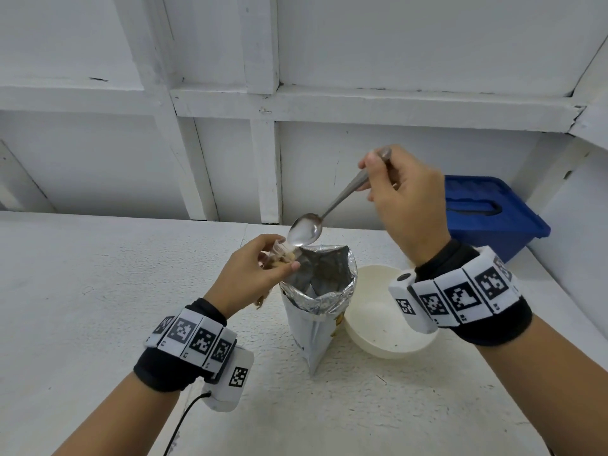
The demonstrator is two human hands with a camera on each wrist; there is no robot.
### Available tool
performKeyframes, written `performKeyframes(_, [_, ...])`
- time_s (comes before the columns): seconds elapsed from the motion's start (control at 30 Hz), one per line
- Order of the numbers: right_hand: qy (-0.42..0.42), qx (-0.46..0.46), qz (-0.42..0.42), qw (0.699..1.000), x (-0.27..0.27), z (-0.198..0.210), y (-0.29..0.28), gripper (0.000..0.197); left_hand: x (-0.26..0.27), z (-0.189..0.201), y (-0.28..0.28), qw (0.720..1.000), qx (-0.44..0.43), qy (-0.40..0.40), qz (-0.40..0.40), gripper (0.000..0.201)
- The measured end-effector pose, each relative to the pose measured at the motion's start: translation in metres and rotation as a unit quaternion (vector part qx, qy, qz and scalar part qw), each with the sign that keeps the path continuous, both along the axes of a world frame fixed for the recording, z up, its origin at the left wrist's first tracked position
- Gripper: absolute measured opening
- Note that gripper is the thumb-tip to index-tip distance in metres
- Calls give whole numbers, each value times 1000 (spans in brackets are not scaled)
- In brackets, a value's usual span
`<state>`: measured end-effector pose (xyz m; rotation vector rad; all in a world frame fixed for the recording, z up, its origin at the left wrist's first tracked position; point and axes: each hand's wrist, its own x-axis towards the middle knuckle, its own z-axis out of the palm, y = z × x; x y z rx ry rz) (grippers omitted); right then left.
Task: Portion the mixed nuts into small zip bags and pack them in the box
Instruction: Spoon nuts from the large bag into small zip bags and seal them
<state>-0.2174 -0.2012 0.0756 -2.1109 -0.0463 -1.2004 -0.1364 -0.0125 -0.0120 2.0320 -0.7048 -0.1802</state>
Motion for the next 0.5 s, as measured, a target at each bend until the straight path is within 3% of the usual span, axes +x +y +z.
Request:
performKeyframes(0.1, [-6, 17, -28, 999, -6, -5, -13, 19, 2, -1, 4, 1000, 1, 3, 2, 36])
performKeyframes(0.2, [21, 23, -57, 998, -10, -18, -23, 25, 3, -1, 4, 1000, -1, 12, -5, 35])
performKeyframes(0.33, [164, -38, 2, 986, -13, -46, -17, 25, 3, -1, 3, 1000, -1, 19, -19, 34])
performKeyframes(0.4, [229, -95, 41, 968, -10, -66, -11, 23, 4, -1, 2, 1000, -1, 18, -22, 34])
performKeyframes(0.5, [306, -180, 51, 933, -4, -90, -2, 37, 5, -1, 1, 999, 8, 18, -29, 36])
